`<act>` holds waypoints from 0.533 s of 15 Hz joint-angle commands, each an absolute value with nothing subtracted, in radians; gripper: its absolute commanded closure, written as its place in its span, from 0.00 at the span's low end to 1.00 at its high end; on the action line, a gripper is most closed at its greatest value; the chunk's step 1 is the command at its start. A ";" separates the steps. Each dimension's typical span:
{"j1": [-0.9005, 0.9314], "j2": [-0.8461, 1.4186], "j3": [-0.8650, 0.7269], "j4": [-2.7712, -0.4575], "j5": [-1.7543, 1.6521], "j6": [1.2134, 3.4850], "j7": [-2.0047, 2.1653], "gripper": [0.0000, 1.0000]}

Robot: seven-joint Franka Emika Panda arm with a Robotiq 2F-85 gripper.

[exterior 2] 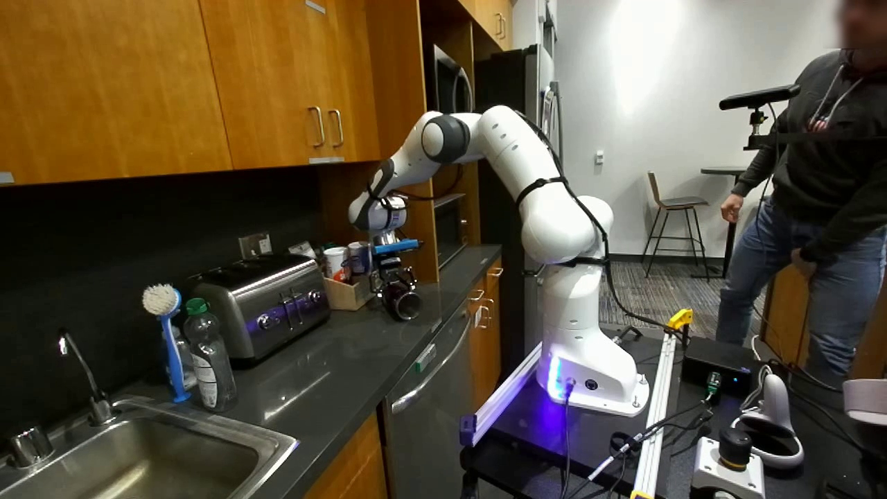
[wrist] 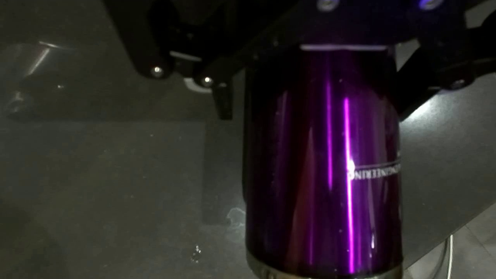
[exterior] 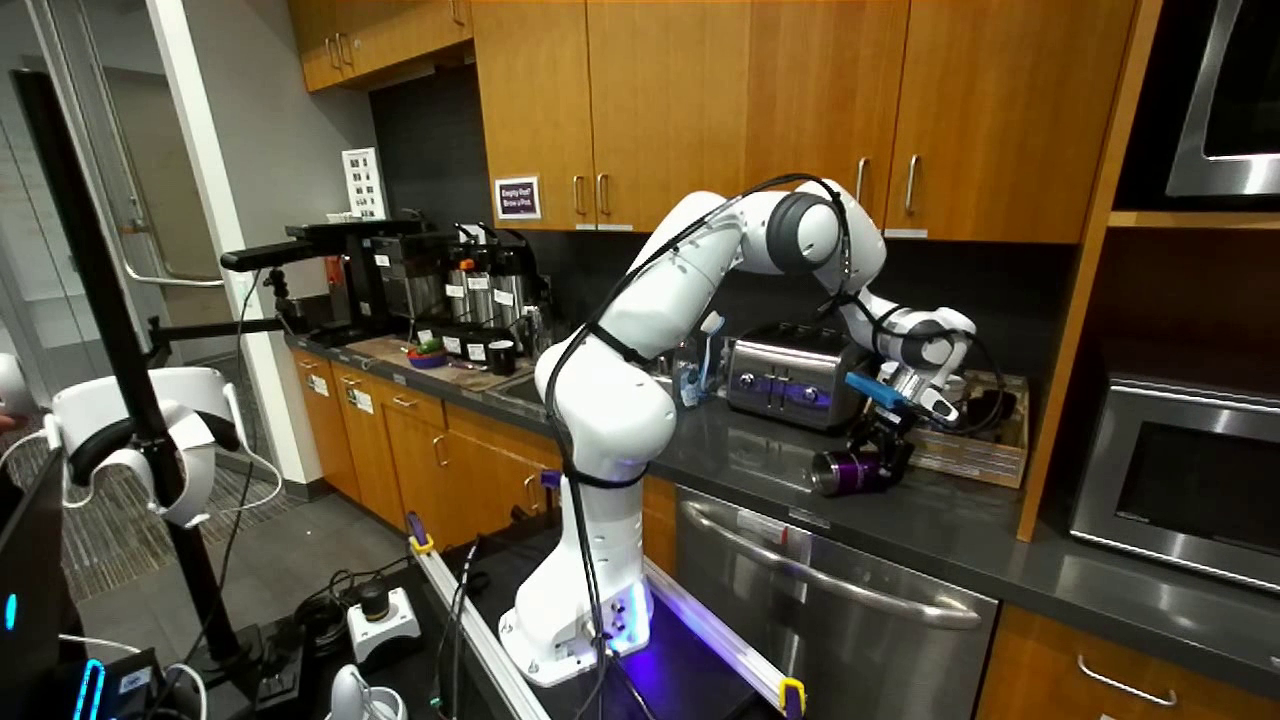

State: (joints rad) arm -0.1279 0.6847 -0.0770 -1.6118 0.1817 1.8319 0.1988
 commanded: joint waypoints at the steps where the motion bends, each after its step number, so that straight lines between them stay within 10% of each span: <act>1: -0.125 0.687 -0.082 -1.608 0.184 1.828 0.197 0.00; 8: -0.125 0.684 -0.082 -1.613 0.188 1.839 0.200 0.00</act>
